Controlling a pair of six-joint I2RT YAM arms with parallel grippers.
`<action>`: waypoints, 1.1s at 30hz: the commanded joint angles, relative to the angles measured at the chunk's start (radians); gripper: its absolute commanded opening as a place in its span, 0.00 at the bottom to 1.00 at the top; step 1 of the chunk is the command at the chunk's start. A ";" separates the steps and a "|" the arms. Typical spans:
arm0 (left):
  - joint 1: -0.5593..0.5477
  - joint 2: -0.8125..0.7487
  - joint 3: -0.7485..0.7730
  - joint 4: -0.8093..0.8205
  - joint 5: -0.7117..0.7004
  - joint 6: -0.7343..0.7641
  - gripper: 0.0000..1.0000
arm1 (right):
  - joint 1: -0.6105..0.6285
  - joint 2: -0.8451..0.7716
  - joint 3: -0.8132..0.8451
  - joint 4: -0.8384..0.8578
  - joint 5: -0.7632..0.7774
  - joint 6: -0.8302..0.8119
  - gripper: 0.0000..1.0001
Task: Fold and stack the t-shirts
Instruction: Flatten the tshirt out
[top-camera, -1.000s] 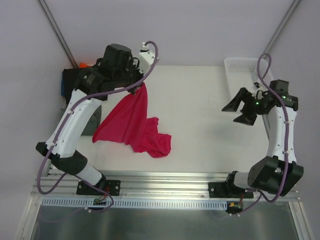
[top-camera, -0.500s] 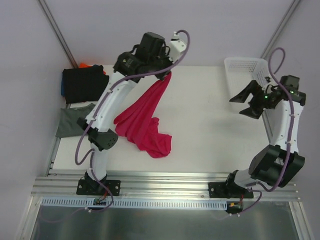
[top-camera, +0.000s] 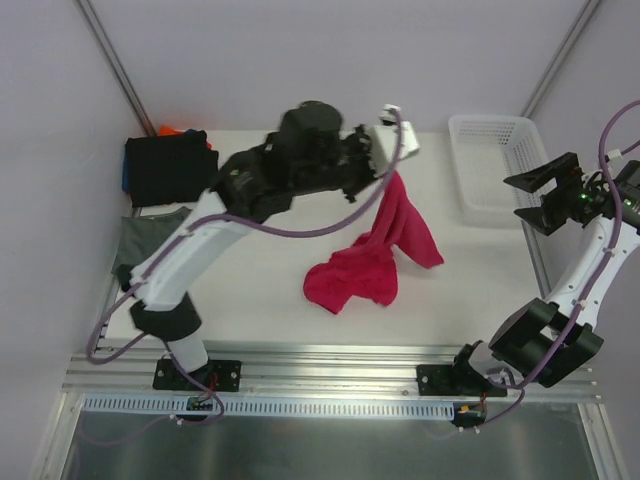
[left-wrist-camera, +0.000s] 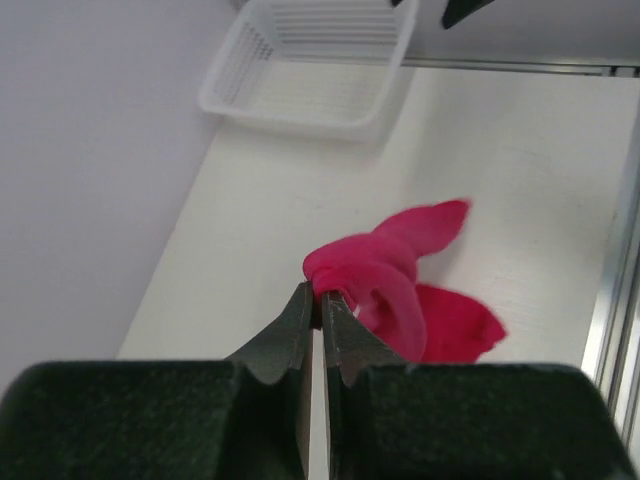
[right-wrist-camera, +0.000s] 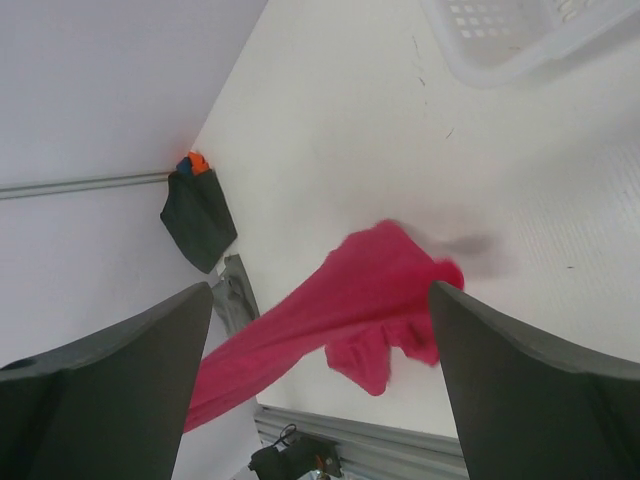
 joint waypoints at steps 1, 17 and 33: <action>0.093 -0.279 -0.210 0.105 -0.121 0.090 0.00 | -0.004 -0.029 -0.018 0.028 -0.042 0.035 0.94; 0.308 -0.128 -0.223 -0.041 -0.098 0.091 0.00 | 0.010 -0.049 -0.041 0.017 -0.022 0.008 0.94; 0.210 0.018 0.081 0.134 0.065 0.282 0.00 | 0.004 -0.055 -0.051 0.046 -0.048 0.034 0.94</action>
